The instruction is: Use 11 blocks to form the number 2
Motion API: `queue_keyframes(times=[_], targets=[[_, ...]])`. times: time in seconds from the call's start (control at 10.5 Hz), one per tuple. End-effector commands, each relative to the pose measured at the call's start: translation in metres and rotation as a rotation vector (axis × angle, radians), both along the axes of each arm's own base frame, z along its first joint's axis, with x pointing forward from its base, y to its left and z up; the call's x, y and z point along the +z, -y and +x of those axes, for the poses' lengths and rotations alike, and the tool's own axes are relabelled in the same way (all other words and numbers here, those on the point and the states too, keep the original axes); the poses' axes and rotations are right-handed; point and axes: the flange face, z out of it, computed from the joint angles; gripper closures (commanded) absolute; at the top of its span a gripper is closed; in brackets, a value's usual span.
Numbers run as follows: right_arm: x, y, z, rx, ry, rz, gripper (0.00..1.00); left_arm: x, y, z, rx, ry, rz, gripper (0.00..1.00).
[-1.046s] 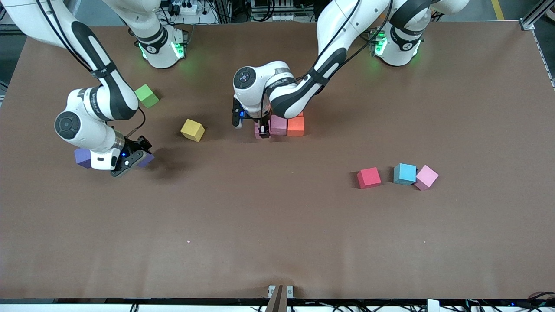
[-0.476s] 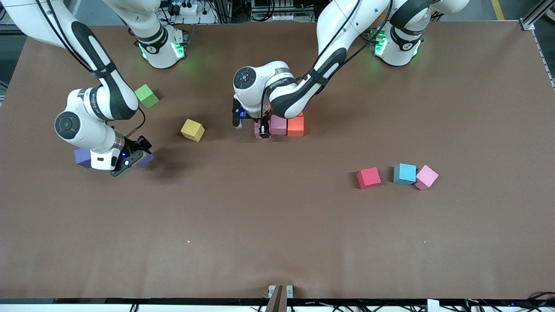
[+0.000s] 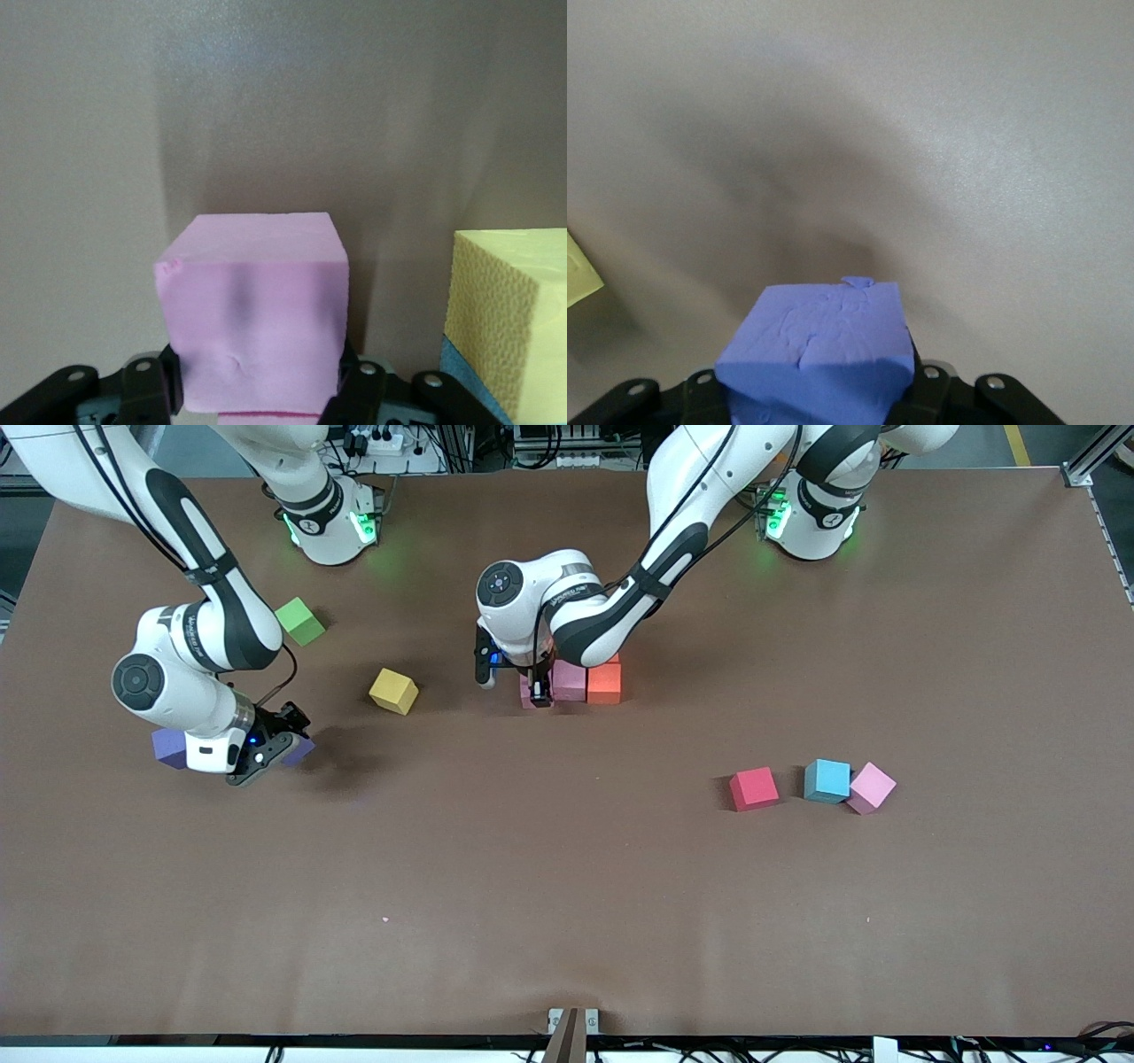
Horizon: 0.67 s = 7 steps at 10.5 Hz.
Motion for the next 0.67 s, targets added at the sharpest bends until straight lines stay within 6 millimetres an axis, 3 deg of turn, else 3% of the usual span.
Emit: queue_keyframes(times=[0.0,0.1,0.19,0.57], targets=[[0.0022,0.0066,0.0037,-0.016,-0.006,0.01,0.88,-0.0146,-0.0037,-0.0139,-0.005,0.004,0.027,0.76],[0.0022,0.0066,0.0037,-0.018,-0.006,0.01,0.88,-0.0144,-0.0032,-0.0146,-0.003,0.004,0.027,0.53],[0.0028,0.0067,0.0042,-0.019,-0.005,0.009,0.88,-0.0146,-0.0048,-0.0135,0.007,0.004,0.028,0.01],[0.0046,0.002,0.0055,-0.055,-0.004,0.004,0.88,-0.0074,-0.0037,-0.0104,0.013,0.01,0.018,0.0]])
